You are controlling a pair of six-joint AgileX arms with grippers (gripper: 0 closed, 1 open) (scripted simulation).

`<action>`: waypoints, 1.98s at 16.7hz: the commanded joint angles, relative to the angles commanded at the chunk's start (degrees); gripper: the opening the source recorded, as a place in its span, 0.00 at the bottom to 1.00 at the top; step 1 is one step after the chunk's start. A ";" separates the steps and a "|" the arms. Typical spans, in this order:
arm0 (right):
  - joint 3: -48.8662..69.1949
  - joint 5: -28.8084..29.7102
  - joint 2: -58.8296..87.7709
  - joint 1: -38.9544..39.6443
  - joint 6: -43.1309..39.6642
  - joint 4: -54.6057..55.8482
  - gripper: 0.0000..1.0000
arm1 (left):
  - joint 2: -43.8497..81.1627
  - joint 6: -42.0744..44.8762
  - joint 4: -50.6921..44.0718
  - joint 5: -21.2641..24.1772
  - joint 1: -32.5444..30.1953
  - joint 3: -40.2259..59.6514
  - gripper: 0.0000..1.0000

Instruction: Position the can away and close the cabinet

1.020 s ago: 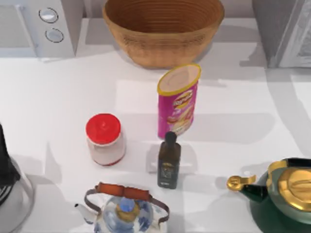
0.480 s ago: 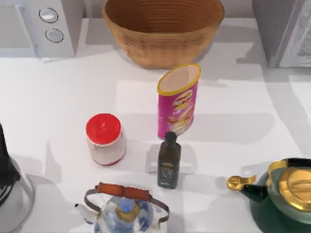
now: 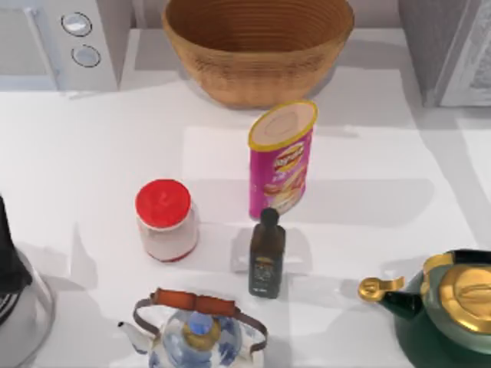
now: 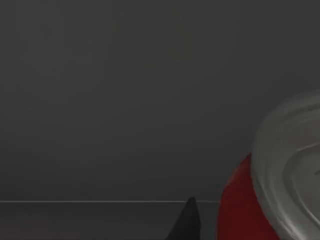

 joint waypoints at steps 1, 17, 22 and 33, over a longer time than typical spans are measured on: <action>4.58 -0.29 3.22 -0.33 0.06 -1.12 0.00 | 0.00 0.00 0.00 0.00 0.00 0.00 1.00; 36.44 -2.81 26.75 -3.18 -0.43 -9.24 0.08 | 0.00 0.00 0.00 0.00 0.00 0.00 1.00; 36.44 -2.81 26.75 -3.18 -0.43 -9.24 0.45 | 0.00 0.00 0.00 0.00 0.00 0.00 1.00; 36.44 -2.81 26.75 -3.18 -0.43 -9.24 1.00 | 0.00 0.00 0.00 0.00 0.00 0.00 1.00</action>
